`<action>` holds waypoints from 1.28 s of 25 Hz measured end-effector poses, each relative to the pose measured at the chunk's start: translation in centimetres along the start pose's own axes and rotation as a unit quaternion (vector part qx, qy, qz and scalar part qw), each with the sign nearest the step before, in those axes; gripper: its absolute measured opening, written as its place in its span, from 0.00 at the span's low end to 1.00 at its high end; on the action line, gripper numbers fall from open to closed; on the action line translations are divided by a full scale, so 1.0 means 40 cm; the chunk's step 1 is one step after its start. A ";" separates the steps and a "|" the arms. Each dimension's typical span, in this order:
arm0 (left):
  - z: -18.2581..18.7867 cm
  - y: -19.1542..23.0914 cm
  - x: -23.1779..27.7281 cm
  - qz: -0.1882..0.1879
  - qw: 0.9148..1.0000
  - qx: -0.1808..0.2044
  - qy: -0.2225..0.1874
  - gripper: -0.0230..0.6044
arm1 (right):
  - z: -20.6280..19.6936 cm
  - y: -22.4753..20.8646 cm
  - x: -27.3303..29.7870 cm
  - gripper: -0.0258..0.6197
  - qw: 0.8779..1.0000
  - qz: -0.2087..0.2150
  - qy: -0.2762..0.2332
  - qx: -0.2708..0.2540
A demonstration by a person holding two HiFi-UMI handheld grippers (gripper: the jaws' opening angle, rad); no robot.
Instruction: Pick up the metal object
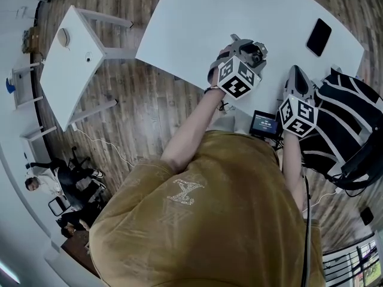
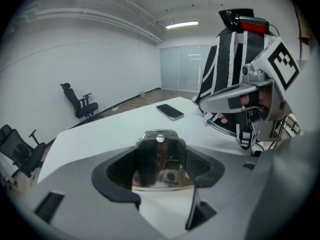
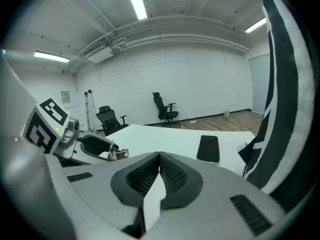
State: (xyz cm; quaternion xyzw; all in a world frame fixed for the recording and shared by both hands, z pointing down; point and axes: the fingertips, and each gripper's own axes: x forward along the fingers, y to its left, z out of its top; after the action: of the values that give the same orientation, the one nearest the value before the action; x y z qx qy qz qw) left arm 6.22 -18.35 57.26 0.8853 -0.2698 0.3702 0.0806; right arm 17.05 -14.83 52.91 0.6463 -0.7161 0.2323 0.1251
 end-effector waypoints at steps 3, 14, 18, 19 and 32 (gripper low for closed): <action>0.035 0.003 -0.037 0.011 0.999 -0.005 -0.031 0.50 | 0.026 0.002 -0.012 0.05 1.000 -0.005 -0.018 -0.003; 0.131 0.007 -0.174 0.044 0.991 -0.005 -0.122 0.50 | 0.117 0.012 -0.079 0.05 0.996 -0.026 -0.080 -0.010; 0.151 0.004 -0.225 0.060 0.987 -0.005 -0.148 0.50 | 0.158 0.034 -0.117 0.05 0.993 -0.018 -0.114 0.006; 0.158 0.002 -0.237 0.064 0.986 -0.004 -0.154 0.50 | 0.169 0.039 -0.127 0.05 0.992 -0.017 -0.123 0.004; 0.210 -0.005 -0.393 0.103 0.968 -0.017 -0.230 0.50 | 0.239 0.086 -0.221 0.05 0.982 -0.027 -0.175 -0.063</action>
State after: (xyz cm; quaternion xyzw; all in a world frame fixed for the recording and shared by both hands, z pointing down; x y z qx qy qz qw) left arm 2.33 -14.49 40.31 0.9125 -0.3772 0.1580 -0.0068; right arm 16.00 -11.71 39.86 0.6870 -0.7222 0.0663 0.0445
